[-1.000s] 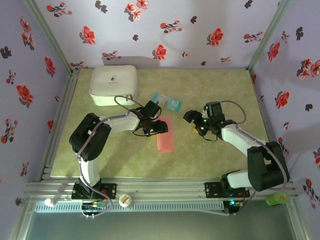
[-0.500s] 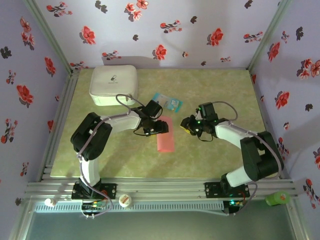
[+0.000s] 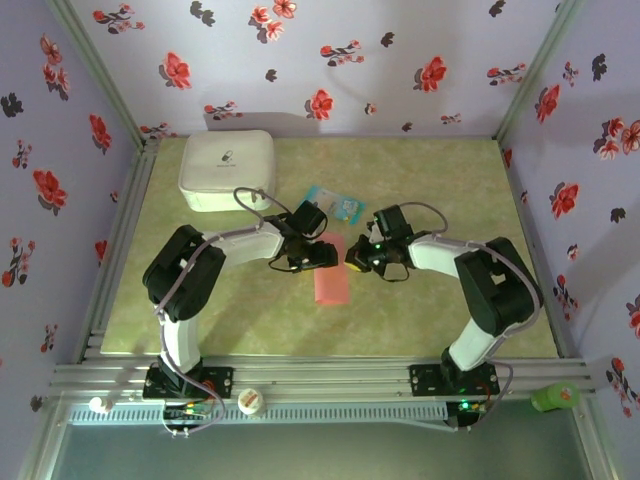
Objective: Fold a paper plane with a square sheet of paper (pick it up from the middle)
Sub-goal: First fold the square sheet of paper in half at the center of the table.
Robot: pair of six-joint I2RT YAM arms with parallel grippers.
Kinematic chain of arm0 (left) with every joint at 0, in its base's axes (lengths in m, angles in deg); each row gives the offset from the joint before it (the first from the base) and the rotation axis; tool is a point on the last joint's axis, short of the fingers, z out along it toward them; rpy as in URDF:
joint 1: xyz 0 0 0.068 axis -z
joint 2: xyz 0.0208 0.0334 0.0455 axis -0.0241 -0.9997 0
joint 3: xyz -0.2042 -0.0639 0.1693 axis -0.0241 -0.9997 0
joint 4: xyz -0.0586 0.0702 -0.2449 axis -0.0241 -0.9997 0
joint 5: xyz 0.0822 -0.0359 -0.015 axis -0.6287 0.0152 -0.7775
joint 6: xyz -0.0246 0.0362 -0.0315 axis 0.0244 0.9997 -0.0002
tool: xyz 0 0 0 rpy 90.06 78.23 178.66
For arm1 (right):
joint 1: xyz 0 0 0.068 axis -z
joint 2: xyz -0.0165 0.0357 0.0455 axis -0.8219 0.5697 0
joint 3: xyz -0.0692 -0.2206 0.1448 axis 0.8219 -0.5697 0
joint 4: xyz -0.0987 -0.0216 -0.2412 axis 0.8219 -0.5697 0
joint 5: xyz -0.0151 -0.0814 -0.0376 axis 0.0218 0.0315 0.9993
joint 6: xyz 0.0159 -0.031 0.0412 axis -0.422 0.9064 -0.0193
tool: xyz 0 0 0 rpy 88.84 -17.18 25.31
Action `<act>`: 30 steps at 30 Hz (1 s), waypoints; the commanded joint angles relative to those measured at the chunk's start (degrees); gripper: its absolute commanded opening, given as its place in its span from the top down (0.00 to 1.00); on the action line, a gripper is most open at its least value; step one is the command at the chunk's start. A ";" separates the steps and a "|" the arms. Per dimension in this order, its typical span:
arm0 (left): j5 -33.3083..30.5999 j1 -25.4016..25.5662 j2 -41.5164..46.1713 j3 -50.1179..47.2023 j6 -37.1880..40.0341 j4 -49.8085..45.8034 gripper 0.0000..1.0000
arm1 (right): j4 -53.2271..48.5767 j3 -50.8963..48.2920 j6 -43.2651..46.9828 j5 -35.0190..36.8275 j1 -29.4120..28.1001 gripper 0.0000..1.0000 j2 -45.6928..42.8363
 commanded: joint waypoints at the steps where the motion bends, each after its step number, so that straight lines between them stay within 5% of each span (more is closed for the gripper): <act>1: -1.58 0.67 -2.93 -0.24 0.66 -2.30 0.33 | 3.37 1.06 -1.91 -2.01 -1.06 1.00 2.35; 7: -1.57 0.80 -3.09 0.27 0.71 -2.39 0.32 | 4.58 1.12 -2.45 -1.91 -1.56 1.00 5.34; 16: -1.58 0.52 0.44 0.27 -0.13 -1.75 0.32 | -8.02 2.48 3.78 5.50 -1.56 1.00 6.48; 30: 4.54 -2.05 6.86 -8.83 -3.74 9.69 0.41 | -6.55 2.46 2.34 4.38 -1.56 1.00 7.25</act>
